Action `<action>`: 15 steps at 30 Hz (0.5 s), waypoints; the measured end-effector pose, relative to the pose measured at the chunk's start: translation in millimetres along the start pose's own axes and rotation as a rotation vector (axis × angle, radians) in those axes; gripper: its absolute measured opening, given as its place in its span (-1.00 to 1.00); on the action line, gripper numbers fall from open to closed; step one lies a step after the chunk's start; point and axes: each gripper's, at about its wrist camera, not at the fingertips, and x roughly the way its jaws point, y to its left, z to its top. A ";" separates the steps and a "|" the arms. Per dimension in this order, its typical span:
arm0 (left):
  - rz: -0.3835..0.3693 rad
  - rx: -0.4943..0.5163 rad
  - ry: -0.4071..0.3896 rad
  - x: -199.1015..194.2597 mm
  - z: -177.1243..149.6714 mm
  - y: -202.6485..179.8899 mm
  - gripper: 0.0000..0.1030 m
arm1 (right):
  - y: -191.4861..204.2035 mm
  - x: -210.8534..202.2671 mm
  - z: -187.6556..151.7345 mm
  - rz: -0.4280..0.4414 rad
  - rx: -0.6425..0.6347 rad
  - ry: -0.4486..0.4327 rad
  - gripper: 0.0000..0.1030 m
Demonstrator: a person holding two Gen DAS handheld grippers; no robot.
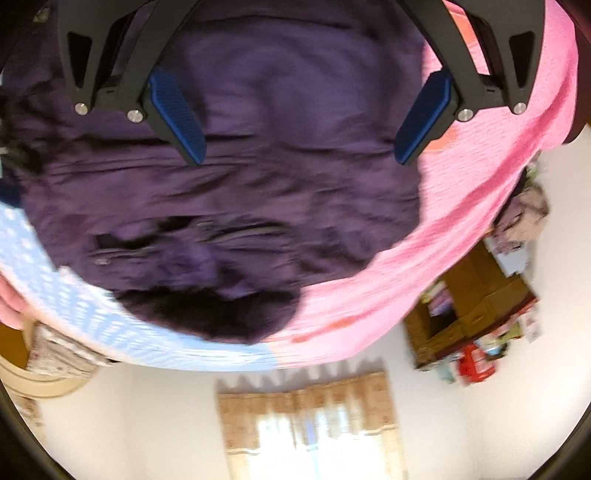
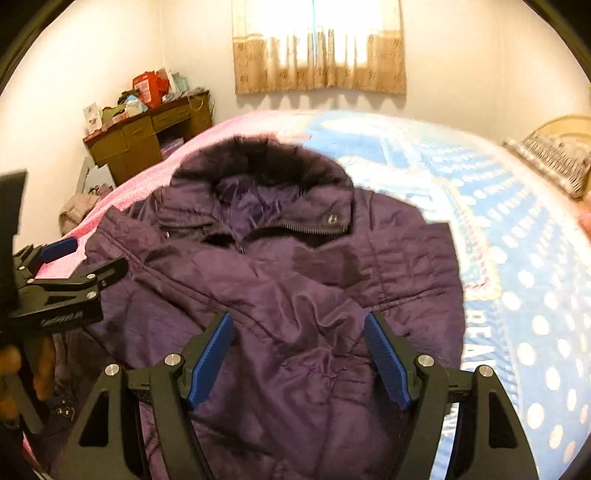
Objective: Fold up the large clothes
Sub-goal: 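Grasp the jacket side edge with both tools and lift it inward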
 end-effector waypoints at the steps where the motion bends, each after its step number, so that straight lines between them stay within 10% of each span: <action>1: -0.036 0.020 0.019 5.5 0.5 -12.3 1.00 | -1.6 6.8 -1.7 0.004 -0.003 0.019 0.43; 15: 0.026 0.052 0.080 51.5 -24.0 -39.7 1.00 | 8.0 39.7 -25.8 -0.032 -0.125 0.064 0.55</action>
